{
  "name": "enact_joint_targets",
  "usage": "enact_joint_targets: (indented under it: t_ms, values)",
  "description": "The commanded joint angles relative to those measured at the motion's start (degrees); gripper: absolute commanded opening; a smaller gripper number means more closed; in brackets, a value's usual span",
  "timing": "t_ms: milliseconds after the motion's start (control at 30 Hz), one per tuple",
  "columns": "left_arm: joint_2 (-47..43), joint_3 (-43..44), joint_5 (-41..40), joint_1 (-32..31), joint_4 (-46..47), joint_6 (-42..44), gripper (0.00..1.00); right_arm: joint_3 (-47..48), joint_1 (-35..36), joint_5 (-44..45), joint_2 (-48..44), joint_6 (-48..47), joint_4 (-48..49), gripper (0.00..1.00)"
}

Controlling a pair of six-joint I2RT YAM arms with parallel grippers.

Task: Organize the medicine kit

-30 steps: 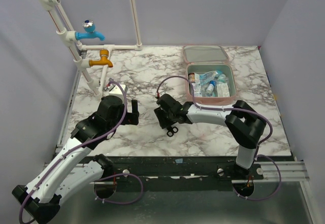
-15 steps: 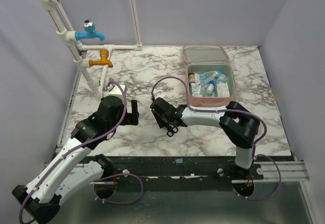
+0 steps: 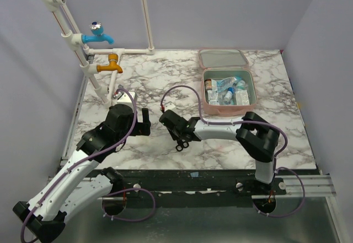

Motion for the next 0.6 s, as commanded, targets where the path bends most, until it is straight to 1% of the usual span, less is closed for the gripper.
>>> enact_joint_targets:
  t_ms: [0,267,567]
  values:
    - [-0.73,-0.08,0.49,0.28,0.02,-1.07,0.99,-4.15,0.74,-0.22,1.01,1.03,-2.8,0.01]
    - [-0.72,-1.27,3.52,0.28,1.33,-3.0,0.98,-8.99,1.55,-4.6,-2.96,5.39,-3.91,0.01]
    - [-2.66,-2.15,4.85,0.28,1.92,-3.94,0.98,-11.95,5.46,-4.52,-7.96,13.75,-9.09,0.01]
